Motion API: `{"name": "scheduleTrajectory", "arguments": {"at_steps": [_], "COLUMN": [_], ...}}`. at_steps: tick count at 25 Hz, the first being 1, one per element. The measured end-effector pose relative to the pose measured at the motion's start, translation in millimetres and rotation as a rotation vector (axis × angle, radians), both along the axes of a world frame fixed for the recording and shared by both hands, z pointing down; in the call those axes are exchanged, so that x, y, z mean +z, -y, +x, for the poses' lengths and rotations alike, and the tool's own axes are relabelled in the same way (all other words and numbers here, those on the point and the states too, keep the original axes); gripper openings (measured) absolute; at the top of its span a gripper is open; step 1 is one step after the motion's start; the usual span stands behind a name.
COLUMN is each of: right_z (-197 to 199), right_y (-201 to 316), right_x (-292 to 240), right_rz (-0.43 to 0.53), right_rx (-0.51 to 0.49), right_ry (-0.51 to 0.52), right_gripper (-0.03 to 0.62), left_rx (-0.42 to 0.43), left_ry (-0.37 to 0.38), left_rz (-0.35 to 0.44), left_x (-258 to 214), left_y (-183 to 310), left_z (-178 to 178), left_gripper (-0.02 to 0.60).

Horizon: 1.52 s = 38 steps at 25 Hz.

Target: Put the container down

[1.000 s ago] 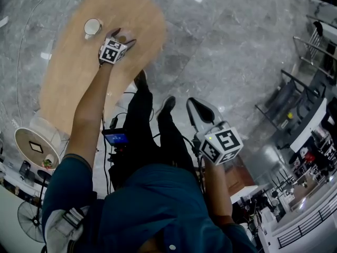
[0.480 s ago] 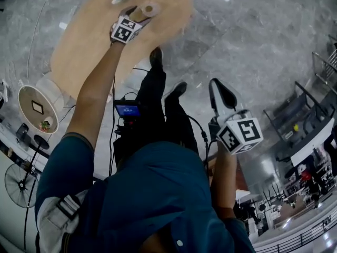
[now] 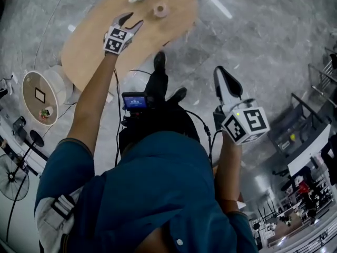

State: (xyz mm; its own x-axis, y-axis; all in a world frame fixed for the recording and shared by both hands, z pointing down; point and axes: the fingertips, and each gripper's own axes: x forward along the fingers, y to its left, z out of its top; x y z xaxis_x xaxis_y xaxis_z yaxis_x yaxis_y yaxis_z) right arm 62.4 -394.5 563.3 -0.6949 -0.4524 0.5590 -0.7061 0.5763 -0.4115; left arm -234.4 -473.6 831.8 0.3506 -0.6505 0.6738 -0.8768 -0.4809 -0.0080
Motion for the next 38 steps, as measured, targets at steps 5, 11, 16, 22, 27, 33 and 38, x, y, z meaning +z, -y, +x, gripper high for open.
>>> {"name": "scheduleTrajectory", "arguments": {"at_steps": [5,11,16,22,27,33,38], "right_z": [-4.0,-8.1,2.1,18.9,30.1,46.1,63.1], "right_y": [-8.9,-27.4,-48.3,-70.4,-89.9,-118.5,-136.5], "right_x": [-45.2,-95.1,-137.2,-190.7,-213.5,-235.0,-248.9], "right_rz": [0.098,0.208,0.289,0.418,0.489,0.553,0.569], "right_rx": [-0.038,-0.084,-0.118,-0.134,-0.141,-0.183,-0.189], "right_ry": [0.029,0.062,0.07,0.093,0.09,0.111,0.124], "right_gripper": [0.011,0.011,0.011,0.009,0.009,0.006,0.007], "left_rx": [-0.053,-0.059,-0.044,0.03,0.114,0.144,0.169], "left_ry": [-0.035,-0.056,-0.072,-0.035,-0.062,-0.143,-0.111], "left_rz": [0.131,0.284,0.351,0.388,0.434,0.507,0.528], "left_x": [-96.6,-215.8,-302.1,-382.7,-435.9,-485.8,-505.4], "left_y": [-24.2,-59.0,-94.6,-140.5,-176.3,-213.6,-243.7], "left_z": [-3.1,7.7,32.9,74.2,108.3,143.1,165.0], "left_gripper": [0.15,0.075,0.049,0.041,0.041,0.041,0.04]}}
